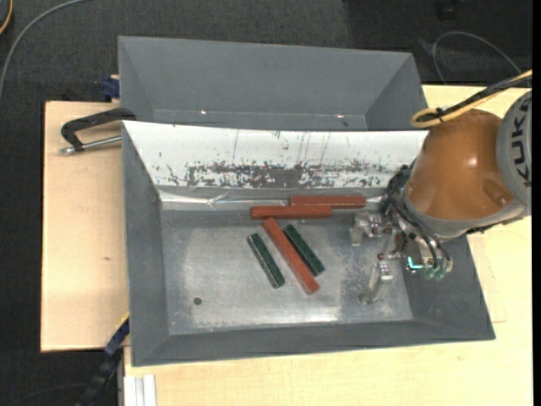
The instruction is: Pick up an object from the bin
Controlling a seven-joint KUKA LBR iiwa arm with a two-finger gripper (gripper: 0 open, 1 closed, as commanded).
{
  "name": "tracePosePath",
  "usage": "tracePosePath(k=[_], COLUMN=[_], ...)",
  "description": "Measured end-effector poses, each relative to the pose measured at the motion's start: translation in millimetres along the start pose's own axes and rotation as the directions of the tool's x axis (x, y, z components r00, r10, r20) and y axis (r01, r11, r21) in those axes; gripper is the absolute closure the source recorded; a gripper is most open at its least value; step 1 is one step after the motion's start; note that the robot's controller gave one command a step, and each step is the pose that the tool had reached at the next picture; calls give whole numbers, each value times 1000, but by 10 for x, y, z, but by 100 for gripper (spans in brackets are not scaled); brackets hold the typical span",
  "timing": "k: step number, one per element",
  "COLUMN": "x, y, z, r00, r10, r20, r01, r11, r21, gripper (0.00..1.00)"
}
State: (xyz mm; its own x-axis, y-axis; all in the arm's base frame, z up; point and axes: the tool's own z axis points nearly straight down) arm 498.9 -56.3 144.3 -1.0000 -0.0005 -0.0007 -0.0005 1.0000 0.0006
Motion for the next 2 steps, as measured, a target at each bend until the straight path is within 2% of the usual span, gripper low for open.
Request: tracePosePath(k=[1, 2], x=[-70, -28], y=[605, 995], z=[635, 730], r00=[992, 999], r10=[-123, -51], r20=[-5, -1], r01=[123, 51], r11=[992, 999], r21=[-4, -2], gripper=[0, 0])
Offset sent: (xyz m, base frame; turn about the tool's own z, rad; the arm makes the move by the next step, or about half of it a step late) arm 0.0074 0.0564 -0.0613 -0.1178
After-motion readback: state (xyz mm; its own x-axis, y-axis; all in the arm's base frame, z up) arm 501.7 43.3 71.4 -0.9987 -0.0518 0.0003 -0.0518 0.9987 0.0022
